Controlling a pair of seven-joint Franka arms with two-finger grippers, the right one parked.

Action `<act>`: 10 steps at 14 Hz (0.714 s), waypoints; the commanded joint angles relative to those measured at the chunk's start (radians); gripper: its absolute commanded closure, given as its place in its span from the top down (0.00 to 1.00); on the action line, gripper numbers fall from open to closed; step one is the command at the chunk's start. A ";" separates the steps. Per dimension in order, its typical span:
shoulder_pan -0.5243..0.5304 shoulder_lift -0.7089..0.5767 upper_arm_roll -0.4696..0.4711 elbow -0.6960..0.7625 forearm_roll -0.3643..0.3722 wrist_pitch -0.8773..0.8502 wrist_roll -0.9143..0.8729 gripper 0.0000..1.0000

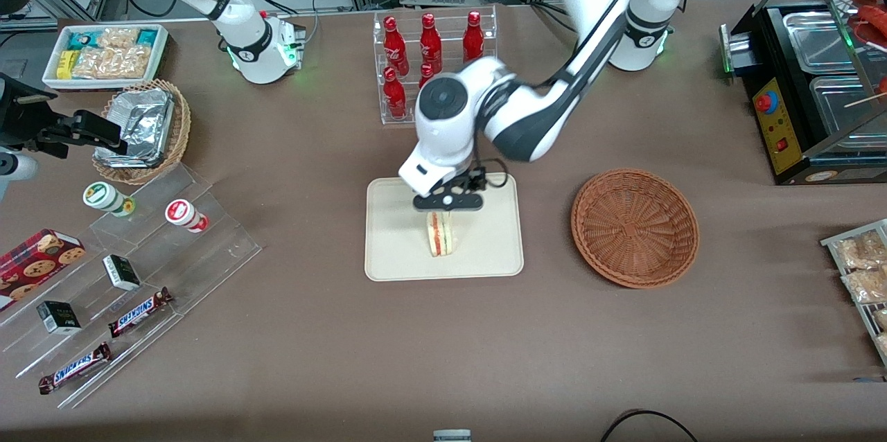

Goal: Place sandwich from basket to tray

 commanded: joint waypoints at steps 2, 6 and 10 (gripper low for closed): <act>0.123 -0.190 -0.001 -0.102 0.000 -0.061 -0.006 1.00; 0.284 -0.331 -0.001 -0.126 -0.039 -0.208 0.121 1.00; 0.436 -0.439 0.002 -0.123 -0.128 -0.341 0.350 1.00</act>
